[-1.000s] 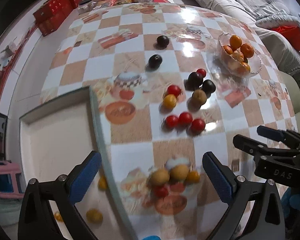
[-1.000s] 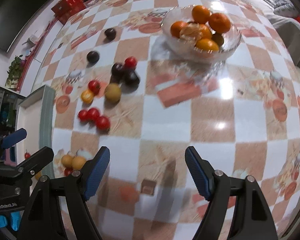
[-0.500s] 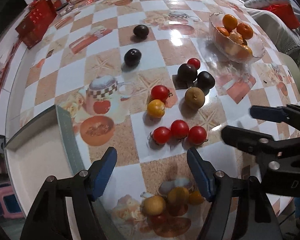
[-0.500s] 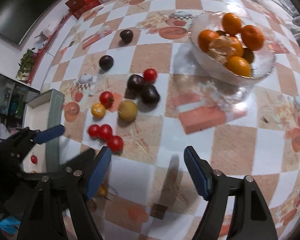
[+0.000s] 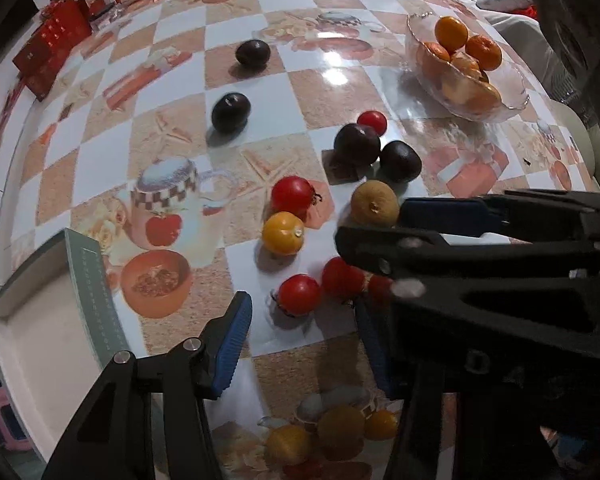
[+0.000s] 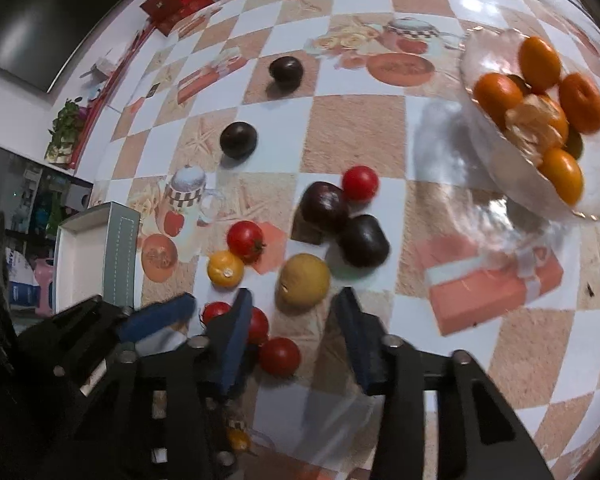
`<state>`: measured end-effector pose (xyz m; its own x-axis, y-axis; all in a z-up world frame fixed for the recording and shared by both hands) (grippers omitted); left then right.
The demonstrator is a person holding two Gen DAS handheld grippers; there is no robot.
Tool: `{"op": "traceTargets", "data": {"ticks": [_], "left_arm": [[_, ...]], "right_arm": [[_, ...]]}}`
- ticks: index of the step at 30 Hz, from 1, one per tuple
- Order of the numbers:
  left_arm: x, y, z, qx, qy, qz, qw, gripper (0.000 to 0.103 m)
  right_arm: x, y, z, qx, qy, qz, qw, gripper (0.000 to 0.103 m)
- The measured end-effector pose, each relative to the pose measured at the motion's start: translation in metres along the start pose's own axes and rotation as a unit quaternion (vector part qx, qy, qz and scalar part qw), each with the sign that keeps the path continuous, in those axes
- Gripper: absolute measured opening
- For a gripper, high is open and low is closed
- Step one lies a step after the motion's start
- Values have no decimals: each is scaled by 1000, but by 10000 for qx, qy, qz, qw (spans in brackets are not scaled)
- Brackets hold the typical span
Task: Organize fruits
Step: 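Grasp a red cherry tomato with the left tool while the right grasps a yellow-green fruit, then carry the red tomato and yellow-green fruit toward the white tray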
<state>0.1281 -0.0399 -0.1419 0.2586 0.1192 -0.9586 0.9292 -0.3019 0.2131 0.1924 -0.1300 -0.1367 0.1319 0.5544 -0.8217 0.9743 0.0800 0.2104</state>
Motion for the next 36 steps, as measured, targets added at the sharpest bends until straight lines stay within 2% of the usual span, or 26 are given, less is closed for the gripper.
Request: {"op": "traceTargets", "data": {"ticks": [1,3,5,8,13,18,28,36], "left_arm": [[0,1,0,-13,38,46,10000,45],[1,-1,0,3,73,75,9999,39],[2,-1,-3,-3,118,103,9999,27],[2,-1,-10,-95,41,101,9999,23],[2,-4,-11,1,113,171,9998,22],[-3,-10,-18,-117,71,115,9998,22],[-35,-25,-35,-427,-77,217,9988,22],[-61,-32,-56,-813,-108,424,9957,22]], "right_arm": [[1,0,-1,-37,-32,4,10000,26],[0,0,1,4,23,29,10000,26],[-4,-1,5,110,103,76,9999,26],[-14,-9,17,314,253,160,9991,26],[-29,-20,29,469,245,242,9983,26],[-40,-26,28,496,296,321,9978,26],[-52,-36,11,222,248,327,9989,26],[-58,-41,-19,-95,247,280,9993,26]]}}
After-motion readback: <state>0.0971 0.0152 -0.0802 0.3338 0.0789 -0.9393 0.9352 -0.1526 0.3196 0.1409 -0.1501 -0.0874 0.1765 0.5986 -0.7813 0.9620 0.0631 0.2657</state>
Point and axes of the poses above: each gripper's, at about its wrist camera, not at the fingertips, and x roughly the way its jaws point, z to its right, y to its top, the point moved 3 cm from there along x, roughly the way its jaws point, and after that the axes turned 15 degrees about y, right-handed, at the moved point
